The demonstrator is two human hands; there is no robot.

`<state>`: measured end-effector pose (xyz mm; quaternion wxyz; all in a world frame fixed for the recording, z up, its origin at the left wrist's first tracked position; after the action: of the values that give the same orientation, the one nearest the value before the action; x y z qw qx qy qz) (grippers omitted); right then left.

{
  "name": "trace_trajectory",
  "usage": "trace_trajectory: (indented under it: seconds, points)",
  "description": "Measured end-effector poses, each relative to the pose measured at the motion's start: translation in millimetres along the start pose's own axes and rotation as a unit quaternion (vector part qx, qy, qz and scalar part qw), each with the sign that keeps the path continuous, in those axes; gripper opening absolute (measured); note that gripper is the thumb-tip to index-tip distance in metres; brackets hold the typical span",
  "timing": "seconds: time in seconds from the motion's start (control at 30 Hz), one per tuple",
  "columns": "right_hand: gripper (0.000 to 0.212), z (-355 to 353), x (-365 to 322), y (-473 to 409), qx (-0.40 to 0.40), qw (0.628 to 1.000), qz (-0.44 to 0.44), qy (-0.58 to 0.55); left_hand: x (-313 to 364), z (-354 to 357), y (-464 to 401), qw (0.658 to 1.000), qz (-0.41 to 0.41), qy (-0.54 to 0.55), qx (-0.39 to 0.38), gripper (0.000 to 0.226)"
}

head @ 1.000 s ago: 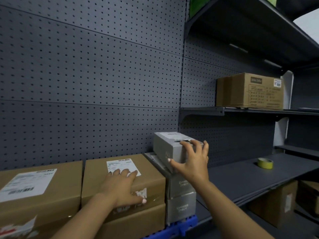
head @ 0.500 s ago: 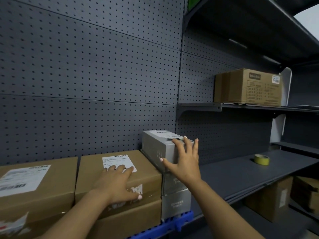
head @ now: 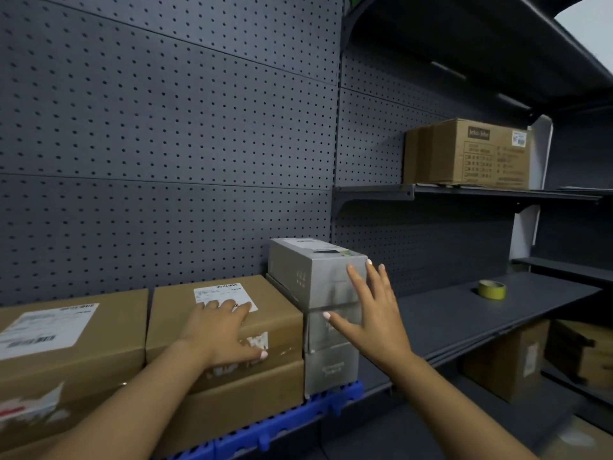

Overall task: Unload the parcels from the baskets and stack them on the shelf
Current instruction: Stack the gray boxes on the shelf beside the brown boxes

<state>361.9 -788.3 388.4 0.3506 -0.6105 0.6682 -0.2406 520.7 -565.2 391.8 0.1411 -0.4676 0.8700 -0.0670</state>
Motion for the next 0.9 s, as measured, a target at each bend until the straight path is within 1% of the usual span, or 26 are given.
trace_trajectory:
  seconds: [0.07, 0.13, 0.17, 0.23, 0.33, 0.43, 0.53, 0.63, 0.8, 0.9]
  points:
    - [0.088, -9, 7, 25, -0.013, 1.000, -0.016, 0.000, 2, -4, 2, 1.000, 0.000, -0.012, 0.022, 0.114]
    - [0.088, -17, 15, 52, -0.030, 0.999, -0.027, 0.009, 7, -8, 8, 0.999, 0.007, -0.002, 0.052, 0.125]
    - [0.087, -19, 20, 64, -0.039, 0.999, -0.030, 0.015, 11, -9, 11, 0.998, 0.012, 0.007, 0.069, 0.125]
    - [0.086, -22, 29, 86, -0.063, 0.997, -0.025, 0.025, 19, -10, 19, 0.996, 0.017, 0.021, 0.084, 0.116]
    - [0.088, -22, 35, 101, -0.092, 0.996, 0.019, 0.009, 31, -10, 29, 0.997, 0.020, 0.028, 0.069, 0.112]
    - [0.091, -20, 33, 97, -0.103, 0.994, 0.041, -0.018, 46, -14, 35, 0.995, 0.030, 0.065, 0.072, 0.106]
    - [0.092, -16, 31, 83, -0.110, 0.993, 0.047, -0.024, 63, -21, 35, 0.991, 0.047, 0.098, 0.077, 0.109]
    - [0.095, -7, 36, 62, -0.121, 0.991, 0.047, -0.015, 80, -29, 25, 0.985, 0.064, 0.115, 0.115, 0.113]
    - [0.094, 10, 46, 29, -0.193, 0.980, 0.033, 0.044, 97, -33, 5, 0.980, 0.077, 0.082, 0.167, 0.103]
    - [0.091, 20, 48, 20, -0.205, 0.977, 0.021, 0.053, 98, -28, -6, 0.976, 0.085, 0.056, 0.192, 0.099]
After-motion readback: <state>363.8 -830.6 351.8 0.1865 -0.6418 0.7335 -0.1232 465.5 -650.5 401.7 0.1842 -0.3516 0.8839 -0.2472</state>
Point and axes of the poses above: each hand's wrist, its own y-axis away from the middle knuckle, its own z-axis out of the palm, x = y × z, the point moved 2 cm from there along -y, towards the middle knuckle, and after that the axes turned 10 degrees about -z, right-handed, at the moved point
